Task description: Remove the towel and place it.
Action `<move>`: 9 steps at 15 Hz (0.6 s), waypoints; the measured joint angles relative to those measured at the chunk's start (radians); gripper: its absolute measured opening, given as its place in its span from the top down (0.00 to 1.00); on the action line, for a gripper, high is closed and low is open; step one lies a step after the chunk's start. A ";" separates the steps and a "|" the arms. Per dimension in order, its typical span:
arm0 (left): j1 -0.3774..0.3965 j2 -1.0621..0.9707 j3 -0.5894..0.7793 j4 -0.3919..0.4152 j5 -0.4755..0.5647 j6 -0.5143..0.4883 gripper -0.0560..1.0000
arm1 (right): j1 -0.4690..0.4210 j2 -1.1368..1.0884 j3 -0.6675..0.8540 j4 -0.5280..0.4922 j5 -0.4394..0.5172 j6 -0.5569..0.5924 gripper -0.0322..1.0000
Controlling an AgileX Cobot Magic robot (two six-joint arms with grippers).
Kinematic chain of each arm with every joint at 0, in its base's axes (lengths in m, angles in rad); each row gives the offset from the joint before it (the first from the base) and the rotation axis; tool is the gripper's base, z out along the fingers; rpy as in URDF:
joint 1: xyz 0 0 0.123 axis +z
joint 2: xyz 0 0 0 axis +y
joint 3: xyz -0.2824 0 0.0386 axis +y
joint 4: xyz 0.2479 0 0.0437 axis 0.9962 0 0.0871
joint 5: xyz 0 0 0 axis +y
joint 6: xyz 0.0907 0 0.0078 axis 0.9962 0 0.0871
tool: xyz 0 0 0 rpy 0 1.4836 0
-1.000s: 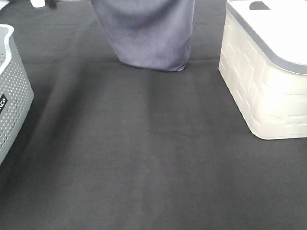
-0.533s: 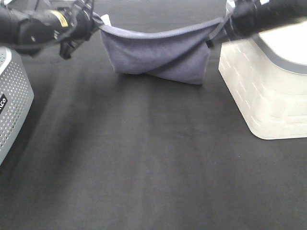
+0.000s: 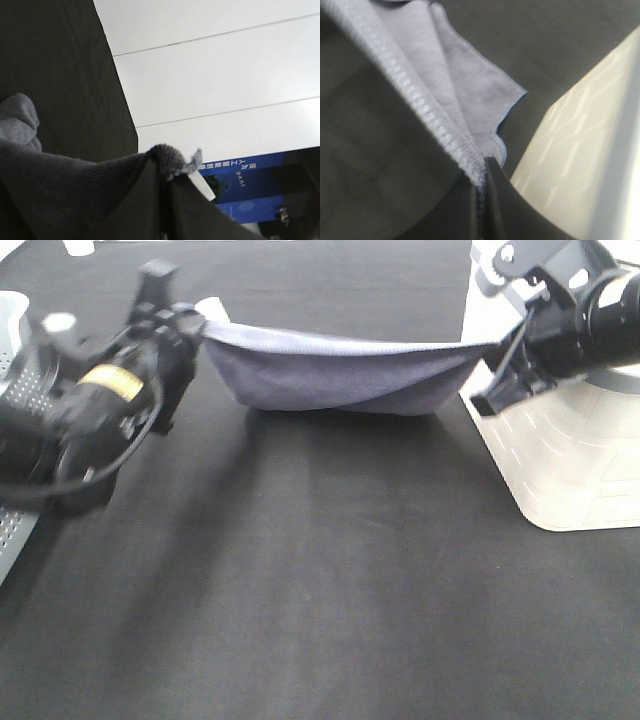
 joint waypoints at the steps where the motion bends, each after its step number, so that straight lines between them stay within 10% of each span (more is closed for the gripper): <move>1: -0.001 0.000 0.048 -0.015 -0.017 -0.082 0.95 | 0.032 -0.001 0.006 0.000 0.014 -0.019 0.95; 9: -0.002 -0.001 0.281 0.019 -0.026 -0.539 0.95 | 0.166 0.015 0.012 0.010 0.179 -0.148 0.95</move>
